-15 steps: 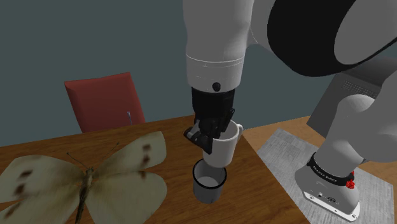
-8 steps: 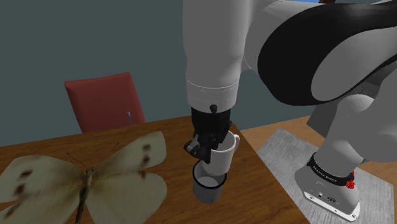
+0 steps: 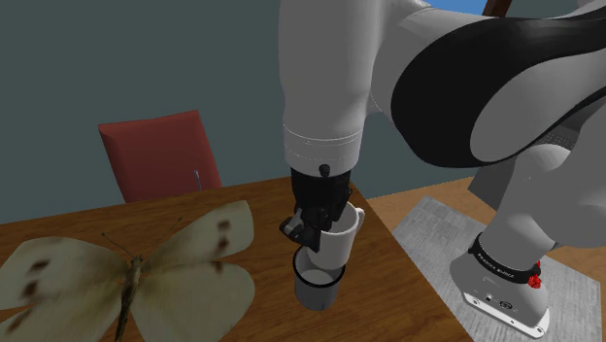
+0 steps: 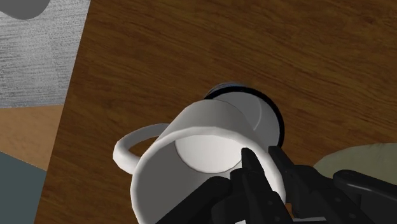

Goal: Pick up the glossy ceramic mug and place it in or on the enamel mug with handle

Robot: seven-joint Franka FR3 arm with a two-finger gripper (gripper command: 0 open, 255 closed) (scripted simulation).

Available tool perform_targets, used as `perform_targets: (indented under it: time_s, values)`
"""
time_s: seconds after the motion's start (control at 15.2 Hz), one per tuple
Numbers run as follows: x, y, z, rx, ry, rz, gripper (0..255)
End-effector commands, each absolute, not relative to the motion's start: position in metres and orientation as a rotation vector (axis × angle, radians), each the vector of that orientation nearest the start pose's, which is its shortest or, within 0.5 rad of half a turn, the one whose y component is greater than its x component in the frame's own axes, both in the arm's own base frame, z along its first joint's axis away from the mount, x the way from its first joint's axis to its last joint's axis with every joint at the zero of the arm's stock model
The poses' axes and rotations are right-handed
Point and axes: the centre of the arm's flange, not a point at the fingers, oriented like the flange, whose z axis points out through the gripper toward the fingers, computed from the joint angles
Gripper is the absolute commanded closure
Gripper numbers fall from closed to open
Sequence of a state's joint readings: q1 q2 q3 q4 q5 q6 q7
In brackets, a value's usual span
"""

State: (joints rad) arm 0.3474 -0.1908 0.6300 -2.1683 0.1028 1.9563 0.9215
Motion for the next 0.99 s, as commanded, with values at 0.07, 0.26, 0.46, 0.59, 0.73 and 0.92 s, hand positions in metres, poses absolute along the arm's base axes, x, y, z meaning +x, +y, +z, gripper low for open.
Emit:
perform_targets:
  time_s: [0.07, 0.26, 0.46, 0.59, 0.73, 0.92]
  values:
    - [0.264, 0.421, 0.453, -3.199, -0.004, 0.034, 0]
    - [0.264, 0.421, 0.453, -3.199, -0.004, 0.034, 0]
    - [0.265, 0.422, 0.479, -3.199, -0.004, 0.034, 0]
    - [0.265, 0.424, 0.503, -3.199, -0.004, 0.034, 0]
    - [0.265, 0.424, 0.503, -3.199, -0.004, 0.034, 0]
    - [0.265, 0.424, 0.503, -3.199, -0.004, 0.034, 0]
